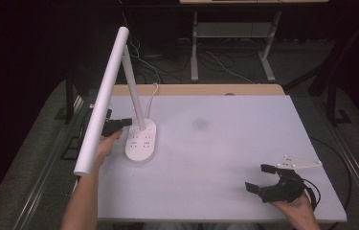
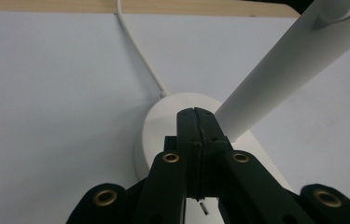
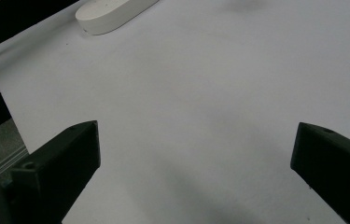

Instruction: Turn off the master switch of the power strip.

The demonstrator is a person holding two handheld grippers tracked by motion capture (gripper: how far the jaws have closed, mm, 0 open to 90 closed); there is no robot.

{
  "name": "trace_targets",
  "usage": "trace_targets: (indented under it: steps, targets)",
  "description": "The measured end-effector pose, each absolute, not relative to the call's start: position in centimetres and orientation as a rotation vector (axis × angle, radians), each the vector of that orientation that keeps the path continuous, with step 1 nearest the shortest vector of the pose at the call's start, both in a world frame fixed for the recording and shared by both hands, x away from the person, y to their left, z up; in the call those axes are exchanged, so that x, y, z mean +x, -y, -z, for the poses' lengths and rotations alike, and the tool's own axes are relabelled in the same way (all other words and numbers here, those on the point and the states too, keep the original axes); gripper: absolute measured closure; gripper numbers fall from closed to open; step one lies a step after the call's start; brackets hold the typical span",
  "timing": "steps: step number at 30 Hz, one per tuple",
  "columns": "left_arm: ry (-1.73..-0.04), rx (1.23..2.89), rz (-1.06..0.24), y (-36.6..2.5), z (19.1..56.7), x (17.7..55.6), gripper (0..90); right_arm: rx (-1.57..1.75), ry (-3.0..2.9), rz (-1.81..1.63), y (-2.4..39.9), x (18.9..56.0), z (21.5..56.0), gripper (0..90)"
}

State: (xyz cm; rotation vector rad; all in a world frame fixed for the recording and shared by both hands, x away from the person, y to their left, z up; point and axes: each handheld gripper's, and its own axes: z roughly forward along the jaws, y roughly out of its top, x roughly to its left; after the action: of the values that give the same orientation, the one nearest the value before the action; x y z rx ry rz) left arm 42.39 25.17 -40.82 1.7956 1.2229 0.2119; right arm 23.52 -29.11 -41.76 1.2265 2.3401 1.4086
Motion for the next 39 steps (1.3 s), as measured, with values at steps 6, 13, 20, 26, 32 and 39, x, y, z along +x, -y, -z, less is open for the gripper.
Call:
trace_targets:
  steps: [6, 13, 20, 26, 32, 39]
  targets:
    - [-1.226, 1.808, -0.215, -24.9, 41.3, 42.7, 89.8, 1.232, -2.342, -1.403, 29.2, 23.5, 41.7, 0.7]
    - [-1.238, 1.820, -0.212, -25.1, 41.8, 43.0, 89.9, 1.227, -2.338, -1.404, 29.3, 23.4, 41.7, 0.7]
    - [-1.236, 1.849, -0.203, -24.8, 42.4, 43.2, 89.8, 1.232, -2.326, -1.405, 29.4, 23.4, 41.7, 0.7]
    - [-1.238, 1.866, -0.198, -24.6, 42.7, 43.3, 89.8, 1.243, -2.320, -1.405, 29.5, 23.3, 41.7, 0.7]
    - [-1.255, 1.847, -0.142, -24.6, 42.9, 43.4, 90.0, 1.244, -2.317, -1.401, 29.5, 23.3, 41.7, 0.7]
    - [-1.279, 1.825, -0.117, -24.7, 43.1, 43.5, 90.0, 1.239, -2.313, -1.405, 29.7, 23.2, 41.7, 0.7]
